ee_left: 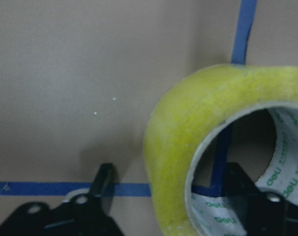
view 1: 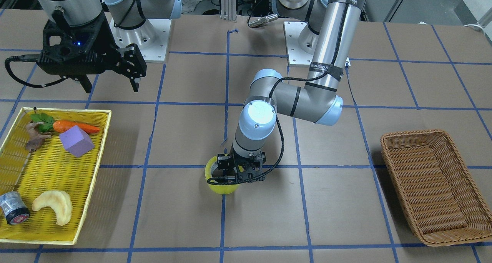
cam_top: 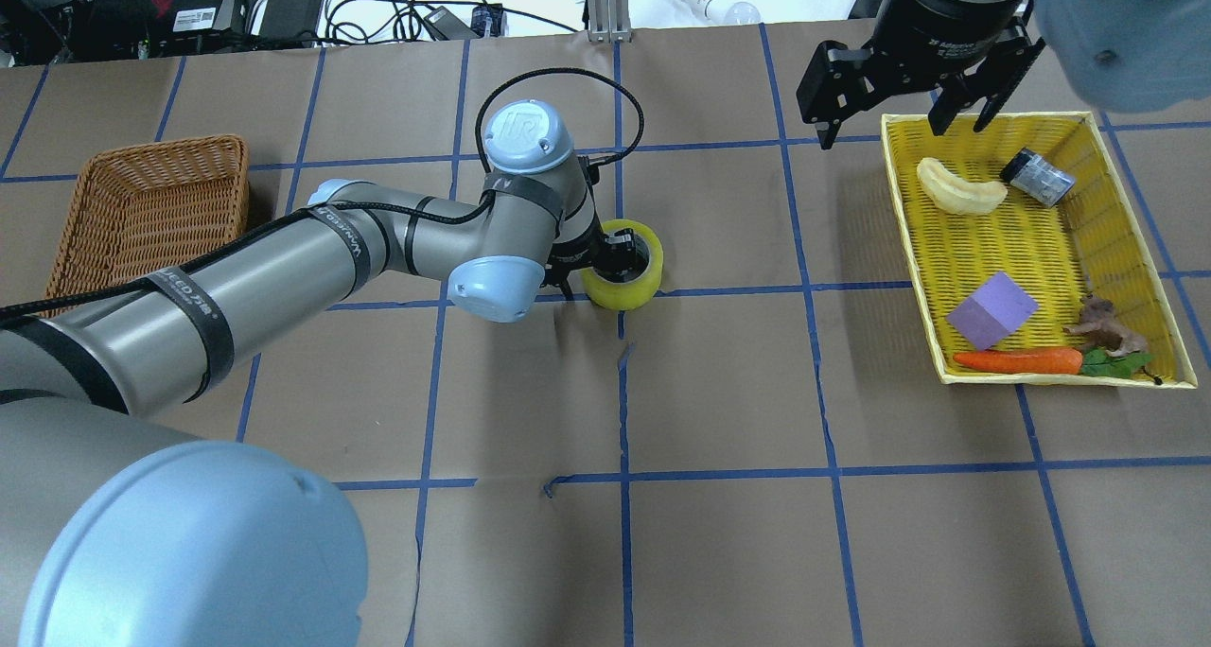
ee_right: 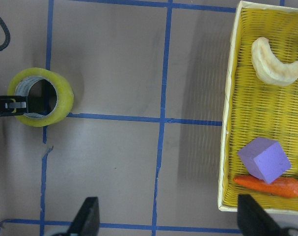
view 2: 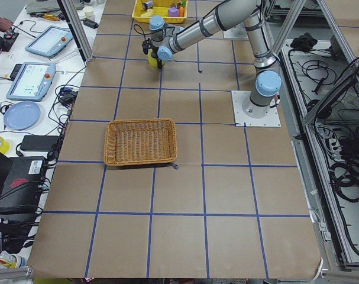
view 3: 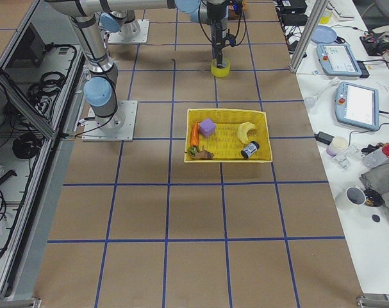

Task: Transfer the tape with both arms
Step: 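Grasp the yellow tape roll rim with the left gripper, then carry the tape roll with the left gripper into the wicker basket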

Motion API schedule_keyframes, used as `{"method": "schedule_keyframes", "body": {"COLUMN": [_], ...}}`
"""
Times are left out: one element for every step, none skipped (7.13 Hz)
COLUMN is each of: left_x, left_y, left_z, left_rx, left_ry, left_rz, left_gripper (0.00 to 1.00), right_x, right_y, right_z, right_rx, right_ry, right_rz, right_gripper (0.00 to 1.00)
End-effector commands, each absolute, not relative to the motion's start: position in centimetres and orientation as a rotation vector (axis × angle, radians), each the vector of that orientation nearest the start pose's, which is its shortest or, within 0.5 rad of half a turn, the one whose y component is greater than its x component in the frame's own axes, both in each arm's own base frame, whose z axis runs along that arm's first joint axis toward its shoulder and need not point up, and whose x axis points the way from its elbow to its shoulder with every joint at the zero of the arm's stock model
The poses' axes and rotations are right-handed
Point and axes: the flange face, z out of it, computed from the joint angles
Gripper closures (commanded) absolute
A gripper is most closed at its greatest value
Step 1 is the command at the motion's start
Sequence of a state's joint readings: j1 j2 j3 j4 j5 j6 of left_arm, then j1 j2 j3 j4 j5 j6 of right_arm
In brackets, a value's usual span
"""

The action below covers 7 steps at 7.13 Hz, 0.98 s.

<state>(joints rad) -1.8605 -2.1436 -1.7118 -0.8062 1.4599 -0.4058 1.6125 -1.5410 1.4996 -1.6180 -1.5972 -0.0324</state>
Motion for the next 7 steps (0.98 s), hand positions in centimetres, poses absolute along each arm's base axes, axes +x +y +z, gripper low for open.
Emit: {"method": "schedule_keyframes", "body": {"left_x": [-31.8, -31.2, -29.4, -25.9, -22.0, -17.9, -12.7], "left_y": [-56.5, -56.9, -57.6, -58.9, -59.8, -60.4, -61.1], "left_z": [17.7, 19.4, 20.5, 22.1, 24.0, 25.7, 27.0], "left_rx": [-0.155, -0.019, -0.022, -0.098, -0.062, -0.023, 0.036], "left_ry": [3.262, 3.265, 3.264, 3.265, 3.258, 3.250, 3.163], "left_rz": [-0.043, -0.099, -0.115, -0.130, -0.128, -0.131, -0.164], "left_gripper": [1.00, 1.00, 1.00, 1.00, 1.00, 1.00, 1.00], "right_x": [15.3, 15.5, 15.6, 15.6, 15.6, 15.6, 15.5], "right_y": [-50.6, -50.5, -50.5, -50.5, -50.5, -50.5, -50.5], "right_z": [51.4, 51.3, 51.3, 51.3, 51.2, 51.2, 51.2], "right_rx": [-0.117, -0.120, -0.120, -0.120, -0.120, -0.120, -0.117], "right_ry": [3.156, 3.154, 3.154, 3.153, 3.154, 3.154, 3.154], "right_rz": [-0.136, -0.133, -0.133, -0.131, -0.126, -0.129, -0.129], "right_gripper": [0.00, 0.00, 0.00, 0.00, 0.00, 0.00, 0.00]}}
